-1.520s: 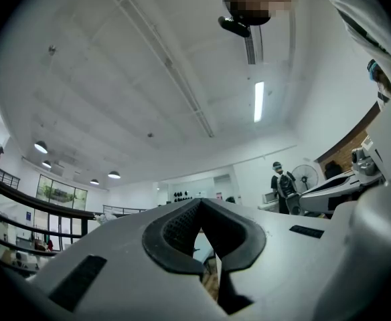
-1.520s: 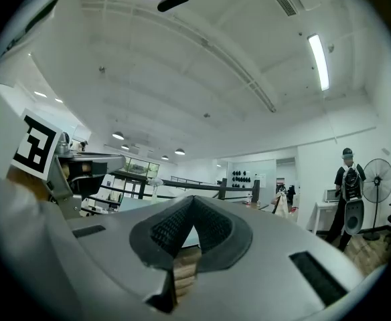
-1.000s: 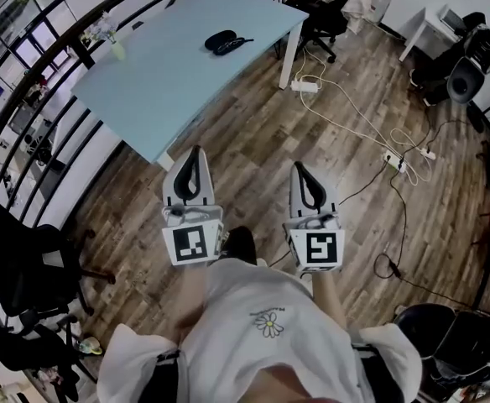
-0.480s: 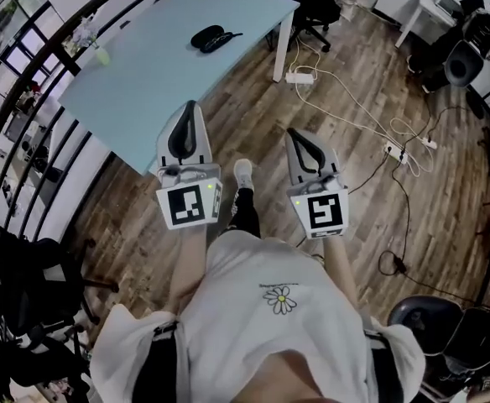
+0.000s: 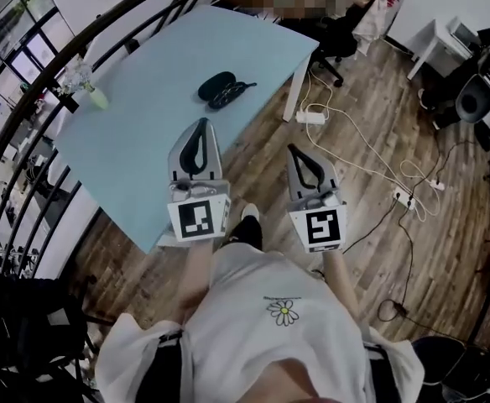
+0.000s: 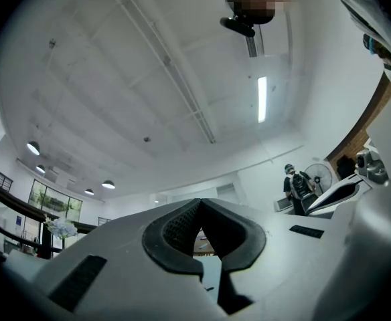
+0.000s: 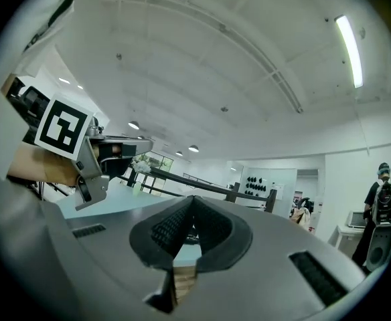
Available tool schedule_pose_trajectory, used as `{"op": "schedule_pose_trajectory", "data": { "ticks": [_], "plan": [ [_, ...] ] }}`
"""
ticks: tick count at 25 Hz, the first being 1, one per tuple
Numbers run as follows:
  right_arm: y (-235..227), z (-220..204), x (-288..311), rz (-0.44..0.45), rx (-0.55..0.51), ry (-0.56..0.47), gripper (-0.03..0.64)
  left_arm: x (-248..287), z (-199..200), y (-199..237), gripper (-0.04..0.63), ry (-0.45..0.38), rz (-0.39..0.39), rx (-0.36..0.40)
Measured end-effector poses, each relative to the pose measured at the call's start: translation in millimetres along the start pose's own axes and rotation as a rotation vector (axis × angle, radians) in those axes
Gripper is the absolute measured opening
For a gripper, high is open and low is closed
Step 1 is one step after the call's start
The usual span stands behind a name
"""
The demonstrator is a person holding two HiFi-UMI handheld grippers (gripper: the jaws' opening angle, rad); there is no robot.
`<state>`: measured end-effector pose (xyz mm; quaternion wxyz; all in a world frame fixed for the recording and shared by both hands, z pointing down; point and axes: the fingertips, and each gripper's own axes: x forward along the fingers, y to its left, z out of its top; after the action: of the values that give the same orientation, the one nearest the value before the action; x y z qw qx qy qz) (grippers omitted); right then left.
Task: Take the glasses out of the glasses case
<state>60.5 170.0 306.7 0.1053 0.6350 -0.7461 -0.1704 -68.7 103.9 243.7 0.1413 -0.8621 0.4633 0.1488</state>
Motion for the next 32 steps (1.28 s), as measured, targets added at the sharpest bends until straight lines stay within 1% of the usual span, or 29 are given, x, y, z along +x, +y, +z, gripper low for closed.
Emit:
{"op": "schedule_pose_trajectory", "data": {
  "ticks": [6,10,12,15,17,18,20,22,25,27,29,32],
  "plan": [
    [-44,-9,136,0.030,0.026,0.007,0.009,120,-40,48,0.017,0.003,-0.020,0.011],
    [-61,-16,201,0.047,0.044,0.014,0.009,170,-59,71,0.016,0.020,-0.002,-0.003],
    [-65,-17,223,0.041,0.086,0.006,0.009,182,-67,80,0.017,0.036,0.015,-0.005],
    [-64,-16,245,0.061,0.127,-0.035,0.009,189,-86,89,0.017,0.066,0.042,0.014],
    [-64,-24,258,0.080,0.158,-0.043,0.009,190,-100,92,0.017,0.084,0.056,0.035],
    [-65,-31,265,0.094,0.175,-0.039,0.009,193,-104,93,0.017,0.087,0.071,0.032],
    [-69,-39,281,0.133,0.204,-0.033,0.008,202,-105,96,0.017,0.089,0.110,0.020],
    [-74,-39,297,0.181,0.226,-0.046,0.009,212,-105,100,0.015,0.093,0.145,0.035],
    [-86,-27,314,0.241,0.246,-0.098,0.009,229,-99,105,0.017,0.095,0.204,0.062],
    [-99,-23,322,0.244,0.243,-0.121,0.009,238,-96,106,0.017,0.096,0.238,0.072],
    [-109,-29,330,0.239,0.251,-0.109,0.009,245,-98,108,0.016,0.099,0.268,0.083],
    [-117,-43,341,0.271,0.286,-0.089,0.009,253,-107,108,0.017,0.110,0.298,0.092]
  ]
}}
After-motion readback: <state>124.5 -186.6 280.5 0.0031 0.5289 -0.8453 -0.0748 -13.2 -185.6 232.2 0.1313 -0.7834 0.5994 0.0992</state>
